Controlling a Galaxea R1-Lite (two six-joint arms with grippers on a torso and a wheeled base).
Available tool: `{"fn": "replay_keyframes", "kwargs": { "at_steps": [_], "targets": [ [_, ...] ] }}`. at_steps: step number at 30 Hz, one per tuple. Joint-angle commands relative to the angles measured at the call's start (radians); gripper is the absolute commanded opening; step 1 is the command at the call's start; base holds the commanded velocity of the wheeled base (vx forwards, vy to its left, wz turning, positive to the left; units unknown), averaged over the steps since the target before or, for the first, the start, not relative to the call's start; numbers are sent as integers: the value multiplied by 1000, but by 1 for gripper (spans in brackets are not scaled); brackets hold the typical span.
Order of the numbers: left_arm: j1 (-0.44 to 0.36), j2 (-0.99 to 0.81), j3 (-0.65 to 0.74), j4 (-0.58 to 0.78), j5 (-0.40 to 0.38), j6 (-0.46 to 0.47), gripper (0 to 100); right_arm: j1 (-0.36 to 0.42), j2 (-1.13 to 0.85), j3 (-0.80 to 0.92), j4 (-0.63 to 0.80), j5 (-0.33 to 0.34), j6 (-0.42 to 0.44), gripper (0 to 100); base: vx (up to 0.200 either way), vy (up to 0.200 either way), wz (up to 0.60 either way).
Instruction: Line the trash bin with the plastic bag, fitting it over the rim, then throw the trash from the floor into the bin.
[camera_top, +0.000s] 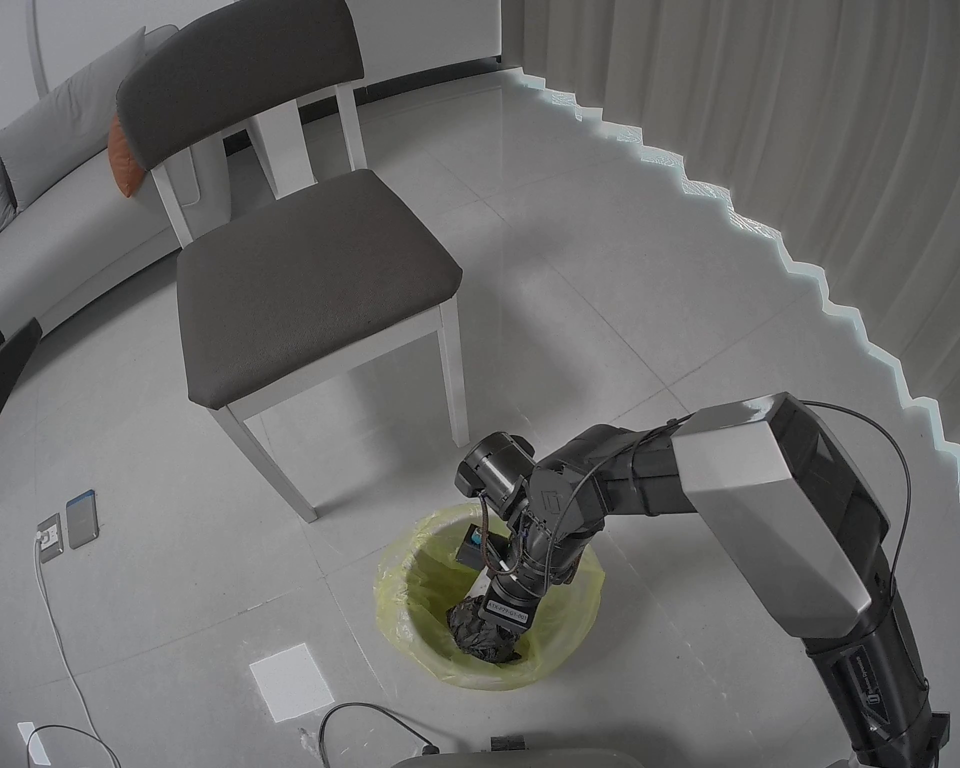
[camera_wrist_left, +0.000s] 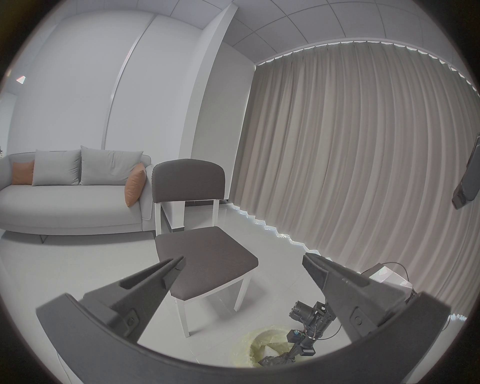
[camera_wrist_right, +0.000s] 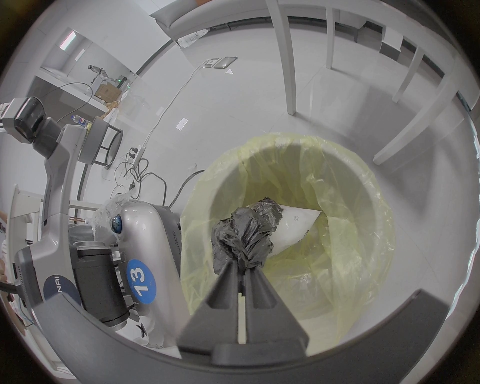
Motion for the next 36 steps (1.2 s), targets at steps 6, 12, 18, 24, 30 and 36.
{"fn": "replay_keyframes", "kwargs": {
  "at_steps": [6,12,18,24,30,36],
  "targets": [
    [0,6,3,-1,0,-1,100,-28,60,-44,-16,0,-2,0,0,0,0],
    [0,7,3,-1,0,-1,100,-35,60,-48,-19,-4,1,100,0,0,0],
    [0,18,4,-1,0,-8,100,-52,24,-39,-6,-4,1,100,0,0,0],
    [0,13,1,-5,-8,-24,100,-78,-25,27,-11,-6,2,100,0,0,0],
    [0,20,6,-4,-6,-26,100,-86,-153,114,-17,-15,2,100,0,0,0],
    [-1,20,10,-2,-16,-26,100,-120,-249,203,-19,-47,41,100,0,0,0]
  ]
}}
